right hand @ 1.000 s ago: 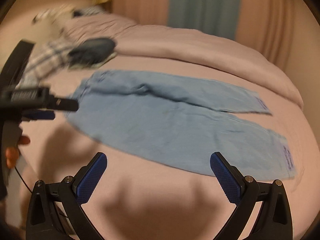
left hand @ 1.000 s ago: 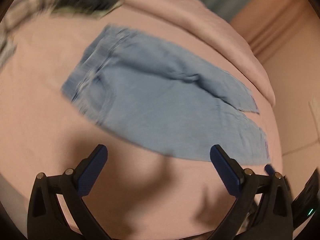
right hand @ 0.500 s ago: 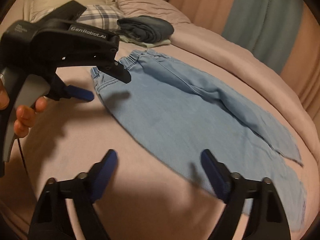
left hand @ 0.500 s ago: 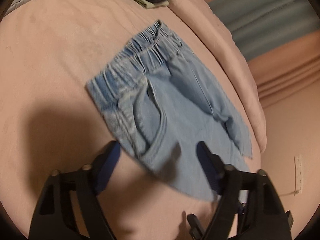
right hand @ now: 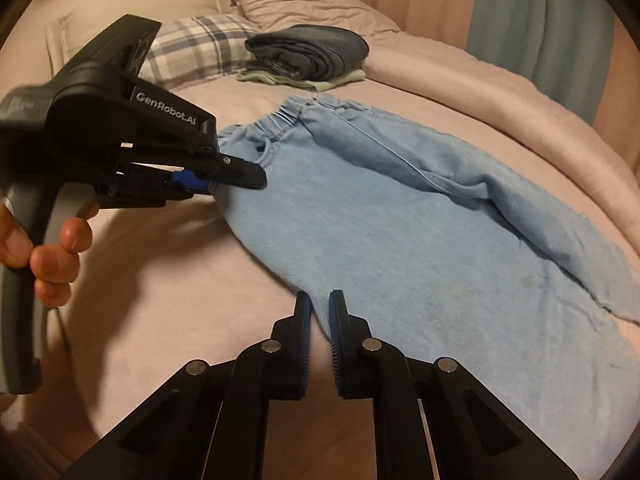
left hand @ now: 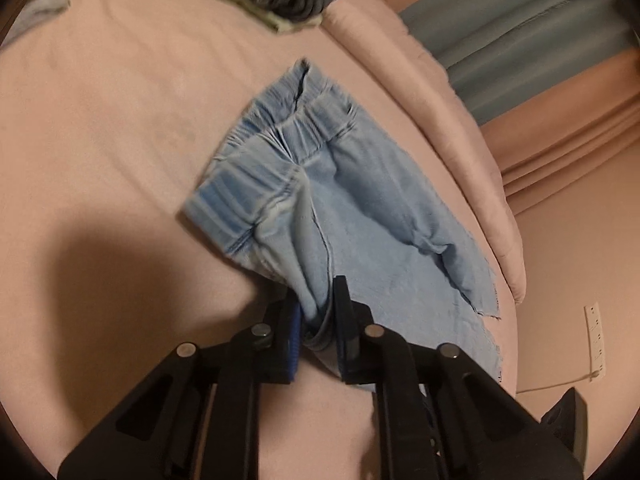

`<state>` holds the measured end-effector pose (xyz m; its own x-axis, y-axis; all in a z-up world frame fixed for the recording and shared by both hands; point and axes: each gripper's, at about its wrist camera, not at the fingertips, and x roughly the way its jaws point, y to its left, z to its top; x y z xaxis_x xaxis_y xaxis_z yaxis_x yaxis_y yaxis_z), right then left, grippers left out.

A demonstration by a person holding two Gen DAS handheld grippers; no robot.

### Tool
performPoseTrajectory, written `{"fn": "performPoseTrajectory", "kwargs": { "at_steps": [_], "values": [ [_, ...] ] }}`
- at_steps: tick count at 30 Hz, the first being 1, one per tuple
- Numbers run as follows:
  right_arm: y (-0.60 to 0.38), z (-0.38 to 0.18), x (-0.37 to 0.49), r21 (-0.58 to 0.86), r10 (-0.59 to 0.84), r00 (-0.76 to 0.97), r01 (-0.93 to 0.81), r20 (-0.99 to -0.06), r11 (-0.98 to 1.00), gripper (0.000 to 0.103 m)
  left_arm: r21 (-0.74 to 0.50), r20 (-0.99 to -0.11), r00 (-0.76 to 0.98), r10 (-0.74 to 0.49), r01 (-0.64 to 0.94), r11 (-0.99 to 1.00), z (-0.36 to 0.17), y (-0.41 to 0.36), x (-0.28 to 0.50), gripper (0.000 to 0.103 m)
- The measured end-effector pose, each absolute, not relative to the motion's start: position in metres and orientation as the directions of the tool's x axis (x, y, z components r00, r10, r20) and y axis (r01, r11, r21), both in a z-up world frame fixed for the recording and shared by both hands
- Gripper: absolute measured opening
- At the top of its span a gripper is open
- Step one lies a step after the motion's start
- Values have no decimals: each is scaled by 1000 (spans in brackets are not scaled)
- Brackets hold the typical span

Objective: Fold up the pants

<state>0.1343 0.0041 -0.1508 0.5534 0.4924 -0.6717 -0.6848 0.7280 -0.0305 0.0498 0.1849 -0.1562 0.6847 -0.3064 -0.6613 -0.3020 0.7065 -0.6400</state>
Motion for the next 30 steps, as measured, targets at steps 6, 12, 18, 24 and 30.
{"fn": "performPoseTrajectory", "kwargs": {
  "at_steps": [6, 12, 18, 24, 30],
  "values": [
    [17, -161, 127, 43, 559, 436, -761, -705, 648, 1, -580, -713, 649, -266, -334, 743, -160, 186, 42, 15],
    [-19, -137, 137, 169, 633, 463, -709, -620, 685, 14, -356, -732, 677, -82, -277, 892, -120, 179, 26, 55],
    [-73, -124, 179, 166, 489, 608, -508, -626, 845, 39, -252, -702, 709, -69, -157, 955, -108, 149, 56, 75],
    [-91, -176, 181, 103, 370, 520, -471, -770, 876, 39, -4, -839, 543, -34, 56, 998, -172, 102, 86, 70],
    [-105, -159, 170, 137, 423, 388, -585, -819, 800, 43, -58, -821, 545, -171, 218, 974, -154, 127, 72, 72]
  ]
}}
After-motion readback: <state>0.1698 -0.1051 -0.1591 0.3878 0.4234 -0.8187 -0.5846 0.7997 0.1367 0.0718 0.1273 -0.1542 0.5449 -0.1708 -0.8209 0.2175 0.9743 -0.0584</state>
